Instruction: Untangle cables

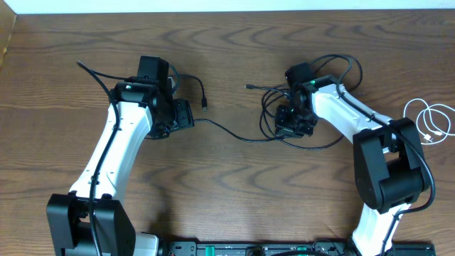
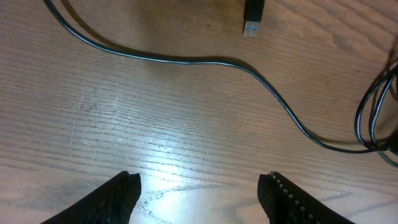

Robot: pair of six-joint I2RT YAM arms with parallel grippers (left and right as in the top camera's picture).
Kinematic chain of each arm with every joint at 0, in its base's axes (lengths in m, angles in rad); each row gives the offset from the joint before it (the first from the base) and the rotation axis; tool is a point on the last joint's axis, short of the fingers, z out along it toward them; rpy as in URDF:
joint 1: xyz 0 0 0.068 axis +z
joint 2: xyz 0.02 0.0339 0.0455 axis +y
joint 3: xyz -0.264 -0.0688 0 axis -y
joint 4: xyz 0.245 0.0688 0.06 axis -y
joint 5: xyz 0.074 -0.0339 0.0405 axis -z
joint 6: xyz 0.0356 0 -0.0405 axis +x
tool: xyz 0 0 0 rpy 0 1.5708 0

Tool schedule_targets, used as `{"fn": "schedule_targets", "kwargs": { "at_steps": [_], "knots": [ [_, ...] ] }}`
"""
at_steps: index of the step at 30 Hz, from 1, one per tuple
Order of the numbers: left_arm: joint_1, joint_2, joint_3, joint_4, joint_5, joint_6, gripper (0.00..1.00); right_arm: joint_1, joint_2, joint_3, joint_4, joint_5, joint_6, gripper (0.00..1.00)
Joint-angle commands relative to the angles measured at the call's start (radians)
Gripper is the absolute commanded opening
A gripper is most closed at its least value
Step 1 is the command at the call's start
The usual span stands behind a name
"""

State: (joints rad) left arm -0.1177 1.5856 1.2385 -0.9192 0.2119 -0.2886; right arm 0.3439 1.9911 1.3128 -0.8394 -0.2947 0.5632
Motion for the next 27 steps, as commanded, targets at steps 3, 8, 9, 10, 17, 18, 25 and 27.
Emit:
{"fn": "schedule_targets", "kwargs": {
  "at_steps": [3,8,9,10,17,18,25,27],
  "knots": [
    [0.003,-0.014,0.009,-0.003,0.009,-0.004,0.66,0.005,0.014,-0.002,-0.026,0.046,0.043,0.25],
    [0.003,-0.014,0.009,-0.004,0.008,-0.004,0.66,0.002,0.014,-0.002,-0.044,0.03,0.05,0.27],
    [0.003,-0.014,0.009,-0.004,0.008,-0.004,0.66,0.0,0.014,-0.002,-0.047,0.023,0.05,0.27],
    [0.003,-0.014,0.009,-0.003,0.008,-0.004,0.66,-0.002,0.014,-0.002,-0.052,0.018,0.05,0.28],
    [0.003,-0.014,0.009,-0.004,0.009,-0.004,0.66,-0.005,0.014,0.001,-0.078,0.087,0.054,0.31],
    [0.003,-0.014,0.009,-0.004,0.009,-0.004,0.66,-0.005,0.014,0.001,-0.086,0.126,0.065,0.31],
    [0.003,-0.014,0.009,-0.003,0.008,-0.003,0.66,-0.006,0.003,0.046,-0.107,0.104,-0.039,0.32],
    [0.003,-0.014,0.009,-0.003,0.008,-0.003,0.66,-0.008,-0.015,0.083,-0.136,0.101,-0.049,0.33]
  ]
}}
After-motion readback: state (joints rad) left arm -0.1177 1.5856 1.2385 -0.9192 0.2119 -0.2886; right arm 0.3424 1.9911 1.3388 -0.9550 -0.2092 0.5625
